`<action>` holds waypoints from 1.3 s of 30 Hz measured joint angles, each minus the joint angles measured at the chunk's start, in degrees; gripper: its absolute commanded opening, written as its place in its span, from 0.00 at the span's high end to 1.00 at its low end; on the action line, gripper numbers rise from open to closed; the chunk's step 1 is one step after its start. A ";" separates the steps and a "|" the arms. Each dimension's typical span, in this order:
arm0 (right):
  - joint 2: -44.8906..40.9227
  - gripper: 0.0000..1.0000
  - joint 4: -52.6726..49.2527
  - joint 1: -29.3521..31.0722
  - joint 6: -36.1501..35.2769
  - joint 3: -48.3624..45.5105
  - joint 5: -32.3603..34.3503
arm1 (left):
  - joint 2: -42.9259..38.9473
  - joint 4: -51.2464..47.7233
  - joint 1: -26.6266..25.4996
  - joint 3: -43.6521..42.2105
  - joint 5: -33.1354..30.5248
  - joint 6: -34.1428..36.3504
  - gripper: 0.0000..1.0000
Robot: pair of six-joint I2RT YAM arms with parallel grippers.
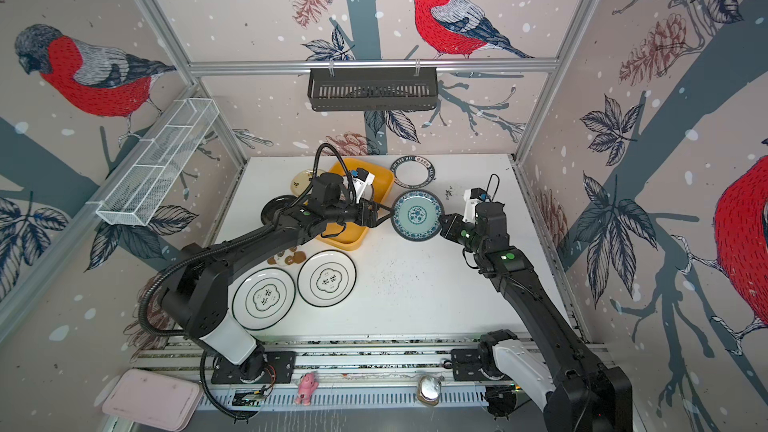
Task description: Place the plates into the plastic bin on the countertop
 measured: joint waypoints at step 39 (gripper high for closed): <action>-1.49 0.00 9.44 3.43 0.11 -0.85 4.52 | 2.71 4.79 8.26 -5.73 -2.32 -21.92 0.99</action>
